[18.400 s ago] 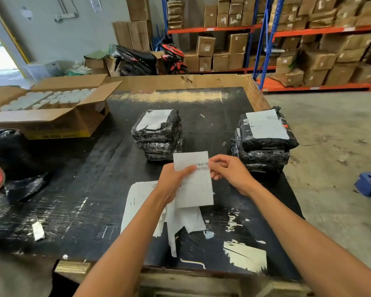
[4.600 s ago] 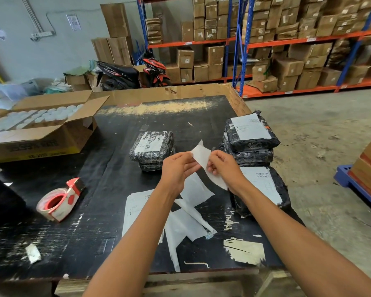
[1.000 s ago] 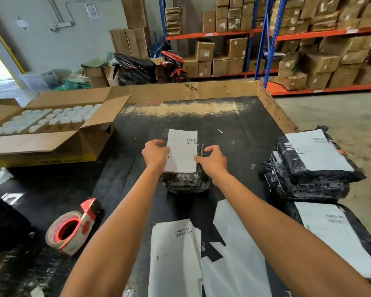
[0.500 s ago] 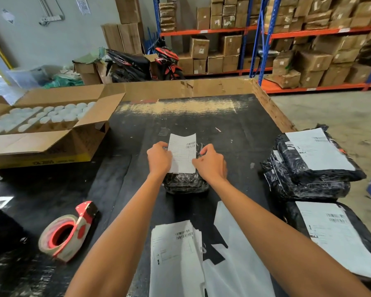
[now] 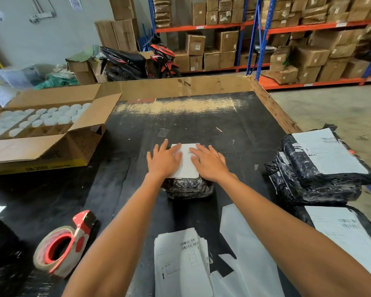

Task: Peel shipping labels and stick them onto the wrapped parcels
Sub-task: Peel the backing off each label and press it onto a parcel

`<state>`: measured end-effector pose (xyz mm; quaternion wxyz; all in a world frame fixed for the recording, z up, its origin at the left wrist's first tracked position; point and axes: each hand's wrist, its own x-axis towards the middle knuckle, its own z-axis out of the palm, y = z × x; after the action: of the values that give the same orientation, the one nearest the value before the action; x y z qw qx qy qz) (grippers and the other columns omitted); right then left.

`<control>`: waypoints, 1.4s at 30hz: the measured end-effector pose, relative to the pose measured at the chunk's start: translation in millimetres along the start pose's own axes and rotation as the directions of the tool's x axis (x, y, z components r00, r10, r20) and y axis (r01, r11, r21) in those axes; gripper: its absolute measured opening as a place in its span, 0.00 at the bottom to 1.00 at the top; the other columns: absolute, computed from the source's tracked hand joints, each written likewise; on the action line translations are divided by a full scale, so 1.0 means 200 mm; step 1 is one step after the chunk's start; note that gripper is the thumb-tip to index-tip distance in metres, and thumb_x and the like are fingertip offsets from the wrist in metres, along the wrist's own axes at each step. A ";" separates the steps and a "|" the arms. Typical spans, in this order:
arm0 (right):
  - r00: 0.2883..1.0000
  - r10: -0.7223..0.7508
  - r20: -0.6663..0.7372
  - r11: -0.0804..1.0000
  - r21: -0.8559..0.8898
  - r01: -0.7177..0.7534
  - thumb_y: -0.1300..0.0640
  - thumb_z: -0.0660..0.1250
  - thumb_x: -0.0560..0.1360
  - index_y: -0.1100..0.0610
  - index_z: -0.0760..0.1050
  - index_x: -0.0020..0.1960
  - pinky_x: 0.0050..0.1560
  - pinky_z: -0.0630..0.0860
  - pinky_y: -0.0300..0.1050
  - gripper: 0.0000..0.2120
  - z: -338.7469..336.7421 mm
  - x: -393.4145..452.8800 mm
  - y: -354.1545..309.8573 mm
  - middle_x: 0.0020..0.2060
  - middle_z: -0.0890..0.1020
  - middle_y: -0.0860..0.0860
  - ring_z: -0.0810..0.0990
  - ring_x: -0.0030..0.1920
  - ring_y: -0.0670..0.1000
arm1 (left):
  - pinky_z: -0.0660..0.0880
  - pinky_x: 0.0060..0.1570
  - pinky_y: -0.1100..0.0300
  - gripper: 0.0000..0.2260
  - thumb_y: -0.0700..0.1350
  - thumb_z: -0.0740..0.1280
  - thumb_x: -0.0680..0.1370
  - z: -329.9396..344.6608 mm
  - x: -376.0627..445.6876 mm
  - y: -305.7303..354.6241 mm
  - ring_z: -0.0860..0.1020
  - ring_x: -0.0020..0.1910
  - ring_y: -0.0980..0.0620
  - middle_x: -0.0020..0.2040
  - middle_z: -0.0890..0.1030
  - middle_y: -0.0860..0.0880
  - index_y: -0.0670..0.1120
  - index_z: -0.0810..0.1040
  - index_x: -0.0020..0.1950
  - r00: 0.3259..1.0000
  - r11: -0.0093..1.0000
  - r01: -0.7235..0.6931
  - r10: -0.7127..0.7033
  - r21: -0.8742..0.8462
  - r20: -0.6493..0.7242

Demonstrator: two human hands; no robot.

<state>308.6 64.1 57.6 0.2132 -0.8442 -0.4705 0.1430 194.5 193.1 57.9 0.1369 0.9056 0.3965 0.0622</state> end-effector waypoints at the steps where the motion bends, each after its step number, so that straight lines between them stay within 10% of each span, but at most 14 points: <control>1: 1.000 0.018 0.011 1.000 -0.006 -0.018 0.44 0.48 0.86 0.43 0.59 0.81 0.78 0.47 0.63 0.24 0.00 0.02 0.00 0.83 0.53 0.43 0.47 0.83 0.56 | 0.47 0.76 0.34 0.21 0.60 0.51 0.83 0.00 0.02 -0.02 0.49 0.81 0.40 0.83 0.52 0.49 0.65 0.61 0.78 0.999 0.999 0.019 -0.018 -0.035 0.034; 8: 0.991 0.120 -0.061 0.993 -0.003 -0.120 0.46 0.48 0.85 0.49 0.58 0.81 0.74 0.59 0.61 0.25 -0.02 0.08 -0.01 0.81 0.59 0.45 0.60 0.78 0.58 | 0.61 0.72 0.47 0.23 0.57 0.50 0.84 0.01 0.11 -0.11 0.60 0.79 0.43 0.79 0.66 0.50 0.60 0.58 0.80 0.986 0.905 0.093 -0.025 -0.415 0.165; 14: 0.917 0.400 -0.014 0.818 0.458 -0.349 0.40 0.57 0.83 0.60 0.50 0.82 0.71 0.67 0.58 0.37 0.04 0.01 -0.03 0.79 0.61 0.61 0.64 0.76 0.64 | 0.58 0.77 0.47 0.24 0.57 0.51 0.85 0.00 0.05 -0.17 0.62 0.78 0.48 0.81 0.59 0.57 0.64 0.50 0.80 0.959 0.789 0.161 0.017 -0.593 0.282; 18: 0.883 0.467 0.050 0.663 0.641 -0.387 0.42 0.64 0.81 0.61 0.71 0.65 0.58 0.72 0.51 0.25 0.03 -0.03 -0.01 0.69 0.75 0.60 0.75 0.61 0.60 | 0.61 0.75 0.53 0.23 0.54 0.53 0.85 0.07 -0.02 -0.14 0.63 0.78 0.49 0.80 0.61 0.57 0.60 0.55 0.81 0.993 0.738 0.101 -0.033 -0.667 0.113; 22: 0.886 0.410 0.219 0.294 0.887 -0.355 0.47 0.74 0.76 0.63 0.58 0.79 0.70 0.70 0.58 0.41 0.01 -0.05 0.00 0.76 0.68 0.57 0.69 0.73 0.62 | 0.65 0.66 0.60 0.22 0.52 0.57 0.85 0.11 -0.08 -0.12 0.66 0.76 0.51 0.78 0.66 0.56 0.57 0.61 0.80 0.997 0.650 0.079 -0.072 -0.756 0.042; 26: 0.898 0.402 0.176 0.281 0.910 -0.304 0.45 0.75 0.73 0.59 0.71 0.72 0.65 0.77 0.60 0.33 0.05 -0.10 0.05 0.65 0.81 0.56 0.81 0.62 0.59 | 0.69 0.55 0.68 0.22 0.53 0.59 0.85 0.13 -0.12 -0.09 0.73 0.66 0.59 0.77 0.69 0.57 0.58 0.62 0.80 0.997 0.604 0.023 -0.068 -0.796 -0.023; 30: 0.922 0.385 0.027 0.376 0.909 -0.183 0.43 0.72 0.75 0.52 0.76 0.67 0.63 0.79 0.58 0.24 0.07 -0.16 0.10 0.60 0.84 0.50 0.83 0.59 0.54 | 0.70 0.71 0.52 0.23 0.53 0.58 0.85 0.17 -0.17 -0.02 0.70 0.73 0.53 0.77 0.69 0.55 0.56 0.62 0.80 0.989 0.621 -0.076 -0.055 -0.780 -0.141; 35: 0.933 0.359 0.013 0.221 0.970 -0.098 0.49 0.71 0.79 0.50 0.75 0.70 0.41 0.83 0.40 0.21 0.09 -0.24 0.17 0.56 0.86 0.47 0.87 0.50 0.45 | 0.69 0.72 0.49 0.23 0.53 0.59 0.85 0.16 -0.23 0.06 0.69 0.73 0.53 0.76 0.70 0.52 0.54 0.62 0.80 0.946 0.668 -0.259 0.028 -0.698 -0.324; 38: 0.929 0.362 0.071 0.104 0.988 -0.116 0.51 0.69 0.80 0.54 0.77 0.67 0.48 0.84 0.49 0.17 0.06 -0.24 0.19 0.56 0.87 0.52 0.88 0.51 0.51 | 0.69 0.70 0.53 0.22 0.50 0.61 0.84 0.11 -0.21 0.09 0.69 0.73 0.53 0.76 0.70 0.53 0.56 0.63 0.79 0.936 0.681 -0.306 0.087 -0.665 -0.341; 40: 0.924 0.354 0.145 -0.006 0.988 -0.153 0.52 0.68 0.81 0.58 0.79 0.65 0.55 0.83 0.56 0.15 0.02 -0.23 0.22 0.57 0.86 0.57 0.87 0.54 0.57 | 0.72 0.68 0.55 0.22 0.47 0.64 0.83 0.04 -0.16 0.09 0.72 0.71 0.54 0.75 0.72 0.52 0.58 0.67 0.77 0.979 0.497 -0.189 0.026 -0.847 -0.204; 42: 0.902 0.370 0.224 -0.085 0.975 -0.207 0.50 0.67 0.81 0.59 0.80 0.65 0.61 0.80 0.61 0.17 -0.02 -0.23 0.24 0.58 0.85 0.58 0.85 0.57 0.60 | 0.77 0.60 0.57 0.19 0.47 0.64 0.83 -0.02 -0.13 0.09 0.77 0.64 0.54 0.69 0.77 0.49 0.54 0.71 0.75 0.998 0.062 0.002 -0.064 -0.998 -0.002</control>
<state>321.8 0.5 39.1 0.7351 -0.5278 -0.0234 0.4248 187.7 163.0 66.1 0.7121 0.5554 0.2696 0.3343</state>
